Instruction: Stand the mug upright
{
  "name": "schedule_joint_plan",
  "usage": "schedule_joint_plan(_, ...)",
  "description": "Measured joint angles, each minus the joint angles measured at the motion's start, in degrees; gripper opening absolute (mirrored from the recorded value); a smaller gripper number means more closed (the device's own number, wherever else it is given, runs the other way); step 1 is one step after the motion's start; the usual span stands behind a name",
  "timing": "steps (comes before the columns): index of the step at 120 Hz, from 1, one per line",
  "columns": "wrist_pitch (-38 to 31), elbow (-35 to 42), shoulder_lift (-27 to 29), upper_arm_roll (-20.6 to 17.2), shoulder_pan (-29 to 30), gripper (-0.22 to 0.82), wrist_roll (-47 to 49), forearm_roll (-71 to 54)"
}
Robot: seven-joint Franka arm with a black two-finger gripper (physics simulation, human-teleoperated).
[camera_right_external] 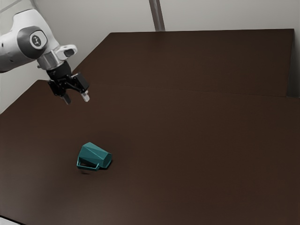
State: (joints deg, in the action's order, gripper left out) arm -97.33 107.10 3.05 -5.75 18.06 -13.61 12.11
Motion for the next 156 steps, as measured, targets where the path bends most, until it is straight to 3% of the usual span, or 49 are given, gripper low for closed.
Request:
schedule_joint_plan(32,-3.3,4.1,-2.8,0.0,7.8,0.60,-17.5,5.3)
schedule_joint_plan(65,-3.8,6.4,-7.5,0.2,17.0,0.60,-29.5,11.6)
schedule_joint_plan(100,-3.4,7.0,-13.6,0.1,18.6,0.60,-37.4,15.8)
schedule_joint_plan(156,-1.4,13.7,-13.6,-0.4,18.9,0.60,-42.3,23.9)
